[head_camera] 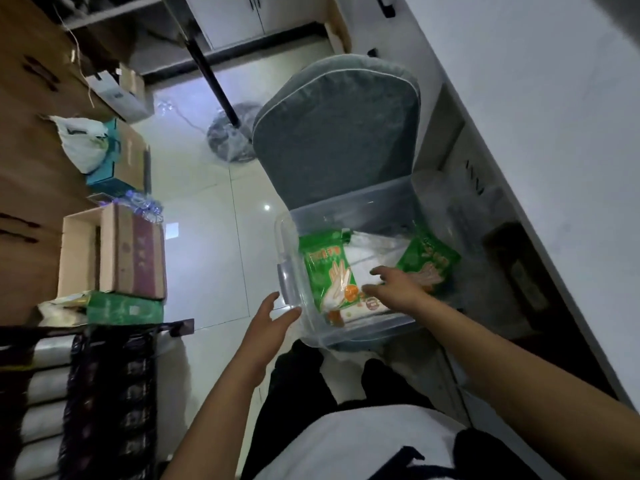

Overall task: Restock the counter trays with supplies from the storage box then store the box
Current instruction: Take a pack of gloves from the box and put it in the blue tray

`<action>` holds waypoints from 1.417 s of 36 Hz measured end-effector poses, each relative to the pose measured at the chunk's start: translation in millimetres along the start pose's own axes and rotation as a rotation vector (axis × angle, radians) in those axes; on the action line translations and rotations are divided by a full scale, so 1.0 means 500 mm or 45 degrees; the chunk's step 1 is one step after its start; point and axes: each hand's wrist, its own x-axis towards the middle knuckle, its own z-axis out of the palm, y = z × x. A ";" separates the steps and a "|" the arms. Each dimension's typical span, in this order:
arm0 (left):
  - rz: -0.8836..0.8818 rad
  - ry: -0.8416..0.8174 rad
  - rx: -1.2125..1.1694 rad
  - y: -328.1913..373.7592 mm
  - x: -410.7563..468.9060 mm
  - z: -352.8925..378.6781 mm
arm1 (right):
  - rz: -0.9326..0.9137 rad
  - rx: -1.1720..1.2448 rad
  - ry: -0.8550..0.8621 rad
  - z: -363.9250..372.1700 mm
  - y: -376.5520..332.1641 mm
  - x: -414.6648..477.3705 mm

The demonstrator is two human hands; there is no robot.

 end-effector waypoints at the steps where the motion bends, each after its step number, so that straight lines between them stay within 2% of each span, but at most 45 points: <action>1: -0.036 -0.011 -0.032 0.005 0.022 -0.004 | 0.034 0.015 0.000 0.006 -0.004 0.023; 11: -0.294 -0.078 -0.266 0.074 0.265 -0.047 | 0.396 0.266 0.048 0.055 -0.017 0.179; 18: -0.365 -0.142 -0.314 0.104 0.381 -0.075 | 0.592 0.208 0.054 0.091 -0.021 0.307; 24: -0.426 -0.177 -0.422 0.113 0.422 -0.087 | 0.632 0.239 0.048 0.136 -0.033 0.450; 28: -0.427 -0.241 -0.454 0.125 0.431 -0.096 | 0.714 0.280 -0.053 0.168 -0.031 0.517; 34: -0.470 -0.313 -0.415 0.146 0.446 -0.106 | 0.841 0.132 -0.004 0.195 -0.029 0.554; 41: -0.477 -0.336 -0.311 0.151 0.458 -0.109 | 0.738 0.161 0.035 0.181 -0.020 0.544; 45: -0.440 -0.254 -0.283 0.155 0.449 -0.126 | 0.584 0.210 0.064 0.158 -0.007 0.497; 48: -0.264 -0.078 -0.185 0.164 0.437 -0.135 | 0.473 0.203 0.118 0.145 -0.003 0.449; 51: -0.027 0.069 -0.087 0.190 0.404 -0.132 | 0.434 0.288 0.269 0.130 -0.017 0.389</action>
